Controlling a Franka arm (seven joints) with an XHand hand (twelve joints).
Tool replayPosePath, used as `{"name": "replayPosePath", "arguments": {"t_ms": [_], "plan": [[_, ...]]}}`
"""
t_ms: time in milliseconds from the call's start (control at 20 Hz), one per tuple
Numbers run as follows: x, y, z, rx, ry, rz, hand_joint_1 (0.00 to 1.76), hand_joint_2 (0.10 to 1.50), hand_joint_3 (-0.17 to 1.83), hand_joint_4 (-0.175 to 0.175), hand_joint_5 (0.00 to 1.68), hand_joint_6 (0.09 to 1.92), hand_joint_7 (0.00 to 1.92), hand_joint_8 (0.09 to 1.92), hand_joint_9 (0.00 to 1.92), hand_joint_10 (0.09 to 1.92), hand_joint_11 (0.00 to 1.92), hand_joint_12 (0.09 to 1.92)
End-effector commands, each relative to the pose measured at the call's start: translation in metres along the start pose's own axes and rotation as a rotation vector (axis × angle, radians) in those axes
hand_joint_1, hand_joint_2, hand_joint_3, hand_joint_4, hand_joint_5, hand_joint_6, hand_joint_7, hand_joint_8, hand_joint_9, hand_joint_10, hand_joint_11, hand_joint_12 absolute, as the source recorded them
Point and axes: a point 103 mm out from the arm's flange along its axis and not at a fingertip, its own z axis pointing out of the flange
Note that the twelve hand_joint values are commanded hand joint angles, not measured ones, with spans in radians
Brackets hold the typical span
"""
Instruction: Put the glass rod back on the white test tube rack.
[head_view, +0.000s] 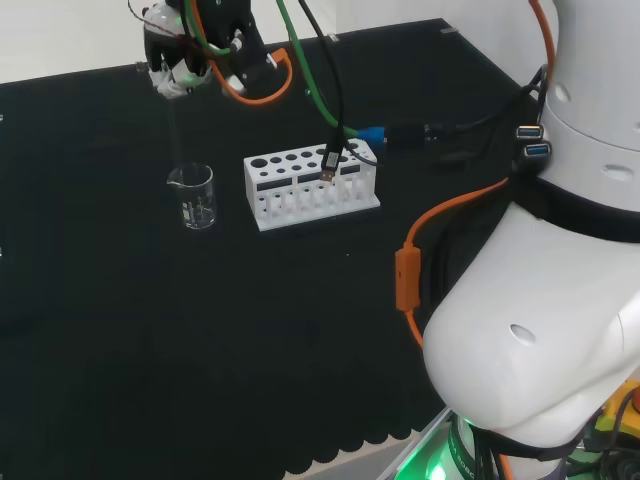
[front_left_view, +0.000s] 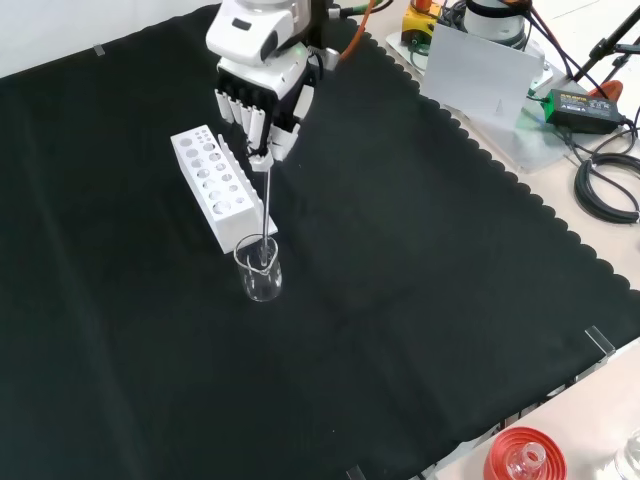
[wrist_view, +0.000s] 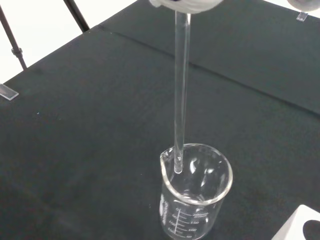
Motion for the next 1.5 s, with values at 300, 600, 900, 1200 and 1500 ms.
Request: {"name": "replayPosePath", "arguments": {"t_ms": [300,600,900,1200,1500], "plan": [[-0.031,-0.021,-0.029,-0.032,-0.013,0.046,1.32,1.03,-0.17,-0.172,1.28,0.42,1.62,0.09,1.63,0.53,1.55,0.89],[-0.060,-0.038,-0.033,-0.037,-0.020,0.097,1.32,1.03,-0.17,-0.172,1.28,0.42,1.62,0.09,1.63,0.53,1.55,0.89],[-0.092,-0.056,-0.030,-0.033,-0.018,0.147,1.32,1.03,-0.17,-0.172,1.28,0.42,1.62,0.09,1.63,0.53,1.55,0.89],[-0.118,-0.068,-0.026,-0.022,-0.007,0.194,1.32,1.03,-0.17,-0.173,1.27,0.42,1.62,0.09,1.63,0.53,1.55,0.89],[-0.137,-0.077,-0.018,-0.010,-0.008,0.228,1.32,1.03,-0.17,-0.172,1.27,0.42,1.62,0.09,1.63,0.53,1.55,0.89]]}}
